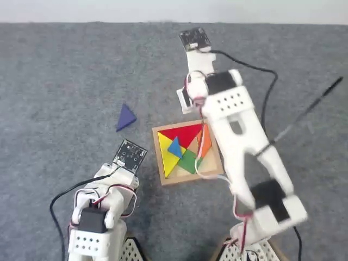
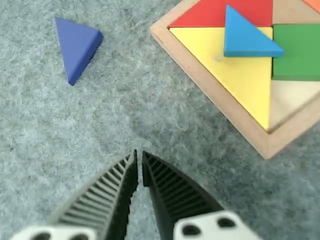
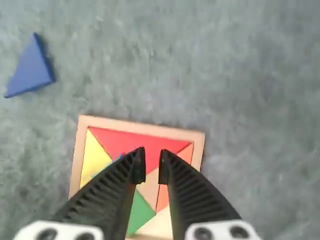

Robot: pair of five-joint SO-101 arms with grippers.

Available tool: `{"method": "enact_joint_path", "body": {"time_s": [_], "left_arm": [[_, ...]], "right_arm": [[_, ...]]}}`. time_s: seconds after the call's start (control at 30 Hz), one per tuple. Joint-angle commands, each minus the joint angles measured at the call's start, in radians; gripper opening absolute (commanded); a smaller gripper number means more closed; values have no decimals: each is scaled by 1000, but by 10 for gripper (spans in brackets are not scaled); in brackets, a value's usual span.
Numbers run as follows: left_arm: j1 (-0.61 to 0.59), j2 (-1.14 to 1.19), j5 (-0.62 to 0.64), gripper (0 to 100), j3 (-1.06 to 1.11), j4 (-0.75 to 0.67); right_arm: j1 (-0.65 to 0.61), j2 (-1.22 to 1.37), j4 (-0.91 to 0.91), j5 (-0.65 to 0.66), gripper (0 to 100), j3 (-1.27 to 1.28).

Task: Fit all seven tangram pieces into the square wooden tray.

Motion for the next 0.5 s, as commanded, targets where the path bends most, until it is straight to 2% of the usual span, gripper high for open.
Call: {"method": "enact_joint_path", "body": {"time_s": [0.0,0.17,0.3,0.47], "left_arm": [[0,-17,-15,20,-10,-2],[0,-17,-15,20,-10,-2],[0,-17,-15,20,-10,-2],[0,-17,-15,20,-10,-2]], "right_arm": [[15,-213,-274,87,43,319],[16,-344,-641,230,43,720],[-28,-302,-634,334,43,727],[-91,-124,-521,411,9,572]]}}
